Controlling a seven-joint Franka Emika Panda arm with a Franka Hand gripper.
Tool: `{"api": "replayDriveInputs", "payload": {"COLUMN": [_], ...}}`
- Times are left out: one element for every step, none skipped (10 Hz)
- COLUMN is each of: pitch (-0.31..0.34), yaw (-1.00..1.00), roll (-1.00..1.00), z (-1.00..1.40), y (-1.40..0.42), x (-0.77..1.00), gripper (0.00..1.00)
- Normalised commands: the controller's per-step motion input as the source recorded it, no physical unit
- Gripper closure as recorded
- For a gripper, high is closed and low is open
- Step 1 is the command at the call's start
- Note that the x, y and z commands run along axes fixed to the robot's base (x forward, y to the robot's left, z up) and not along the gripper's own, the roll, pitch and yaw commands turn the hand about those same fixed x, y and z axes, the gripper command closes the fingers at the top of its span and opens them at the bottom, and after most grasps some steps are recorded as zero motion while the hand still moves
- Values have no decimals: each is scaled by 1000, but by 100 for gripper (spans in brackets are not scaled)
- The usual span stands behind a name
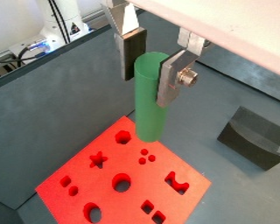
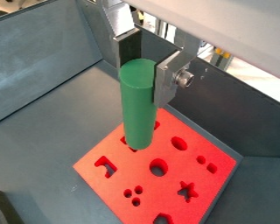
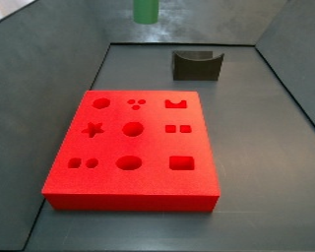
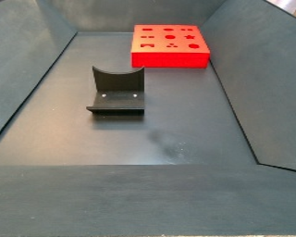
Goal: Pick up the round object. Move up. Move to above the board. Insert the round object.
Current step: Insert the round object.
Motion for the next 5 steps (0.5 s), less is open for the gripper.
{"api": "replayDriveInputs", "payload": {"pitch": [0, 0, -186, -144, -170], "yaw": [0, 0, 6, 0, 0], "roll": [0, 33, 90, 80, 101], "z": [0, -103, -891, -989, -929], "y": [23, -40, -186, -226, -246], "x": [0, 6, -49, -97, 0], "gripper": [100, 100, 100, 100, 100]}}
